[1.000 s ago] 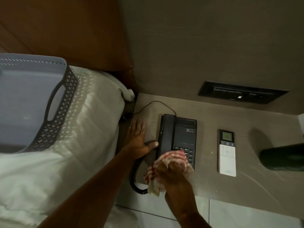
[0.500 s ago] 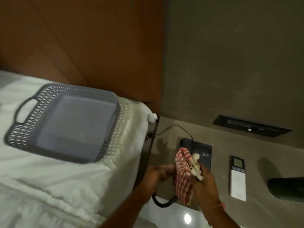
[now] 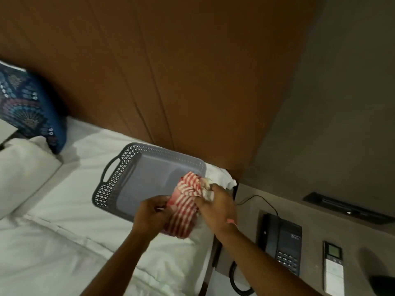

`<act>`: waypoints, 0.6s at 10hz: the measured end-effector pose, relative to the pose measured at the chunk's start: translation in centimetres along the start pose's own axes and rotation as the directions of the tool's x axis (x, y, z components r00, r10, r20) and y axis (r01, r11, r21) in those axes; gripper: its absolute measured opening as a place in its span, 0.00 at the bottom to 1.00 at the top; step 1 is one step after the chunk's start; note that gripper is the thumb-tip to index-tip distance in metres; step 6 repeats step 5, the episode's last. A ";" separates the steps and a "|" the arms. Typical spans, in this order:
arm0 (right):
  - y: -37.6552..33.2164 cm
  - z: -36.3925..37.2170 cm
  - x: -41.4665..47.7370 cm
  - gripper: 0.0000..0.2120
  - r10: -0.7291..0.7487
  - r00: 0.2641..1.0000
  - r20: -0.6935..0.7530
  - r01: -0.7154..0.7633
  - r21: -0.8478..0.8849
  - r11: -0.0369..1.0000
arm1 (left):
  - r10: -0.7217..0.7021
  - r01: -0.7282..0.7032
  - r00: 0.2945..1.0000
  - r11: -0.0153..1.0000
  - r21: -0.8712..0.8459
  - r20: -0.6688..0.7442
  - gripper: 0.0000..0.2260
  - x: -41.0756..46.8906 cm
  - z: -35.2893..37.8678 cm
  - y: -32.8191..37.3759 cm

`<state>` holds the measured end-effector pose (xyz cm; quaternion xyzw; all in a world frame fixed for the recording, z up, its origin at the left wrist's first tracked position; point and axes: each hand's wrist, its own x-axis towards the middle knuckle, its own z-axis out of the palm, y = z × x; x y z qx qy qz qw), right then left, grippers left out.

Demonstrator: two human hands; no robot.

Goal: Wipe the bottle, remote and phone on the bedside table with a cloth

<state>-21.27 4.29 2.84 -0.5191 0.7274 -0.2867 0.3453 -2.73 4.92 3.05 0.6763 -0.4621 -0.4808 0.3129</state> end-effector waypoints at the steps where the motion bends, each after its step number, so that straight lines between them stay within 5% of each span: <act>1: -1.2 2.7 2.7 0.18 -0.242 0.970 -0.012 0.199 -0.533 0.822 | -0.015 0.029 0.998 0.977 0.210 -0.068 0.06 3.2 -1.4 -1.4; 3: -0.8 6.7 5.9 0.12 -0.221 0.971 0.093 0.208 -0.788 0.579 | -0.126 0.108 0.992 0.865 0.490 0.004 0.11 8.2 -0.6 -5.0; 6: -0.1 7.7 6.3 0.12 -0.168 0.983 0.077 0.159 -0.812 0.562 | -0.103 0.131 0.991 0.783 0.608 -0.081 0.13 8.7 0.8 -5.9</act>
